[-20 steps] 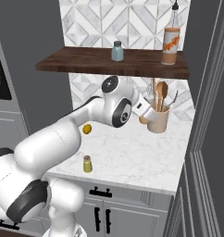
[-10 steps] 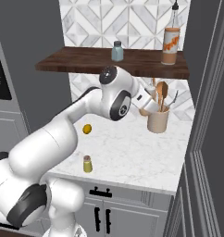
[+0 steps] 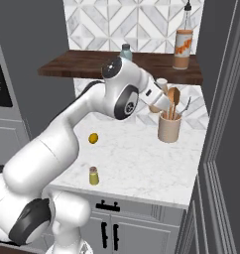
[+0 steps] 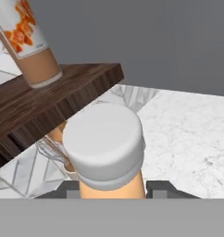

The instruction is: Put the shaker and condiment bottle from the counter next to their counterparts in the cabinet.

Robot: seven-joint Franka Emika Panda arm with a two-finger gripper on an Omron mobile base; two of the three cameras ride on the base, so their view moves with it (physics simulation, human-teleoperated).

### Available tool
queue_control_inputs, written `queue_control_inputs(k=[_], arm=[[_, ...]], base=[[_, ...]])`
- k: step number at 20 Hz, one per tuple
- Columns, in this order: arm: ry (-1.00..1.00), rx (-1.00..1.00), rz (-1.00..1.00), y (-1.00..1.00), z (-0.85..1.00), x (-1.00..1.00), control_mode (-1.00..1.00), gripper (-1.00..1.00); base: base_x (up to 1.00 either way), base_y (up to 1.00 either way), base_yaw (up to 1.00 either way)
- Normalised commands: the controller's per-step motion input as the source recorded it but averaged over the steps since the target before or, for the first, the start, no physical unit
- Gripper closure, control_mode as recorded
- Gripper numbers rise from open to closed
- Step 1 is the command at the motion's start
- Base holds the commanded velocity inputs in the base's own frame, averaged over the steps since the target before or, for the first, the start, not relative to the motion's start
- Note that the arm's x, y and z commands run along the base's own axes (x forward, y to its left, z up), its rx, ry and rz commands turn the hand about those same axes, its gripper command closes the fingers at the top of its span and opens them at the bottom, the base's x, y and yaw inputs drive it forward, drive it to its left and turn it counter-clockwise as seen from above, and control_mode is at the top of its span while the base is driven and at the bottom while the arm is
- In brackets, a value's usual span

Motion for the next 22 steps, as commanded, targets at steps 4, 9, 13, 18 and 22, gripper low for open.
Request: queue_control_inputs(k=[4, 9, 13, 18, 22], arm=[[-0.03, -0.03, 0.00, 0.16, 0.39, -0.21, -1.00, 1.00], [-0.05, -0.03, 0.00, 0.18, 0.45, -0.25, -1.00, 1.00], [-0.03, -0.04, 0.00, 0.22, 0.51, -0.11, -1.00, 1.00], [-0.02, -0.05, 0.04, 0.24, 0.52, 0.00, -1.00, 1.00], [-0.04, -0.17, 0.09, 0.45, 0.16, 0.00, -1.00, 1.00]], base=[[0.00, 0.00, 0.00], [0.00, 0.00, 0.00], [0.00, 0.00, 0.00], [0.00, 0.00, 0.00], [0.00, 0.00, 0.00]])
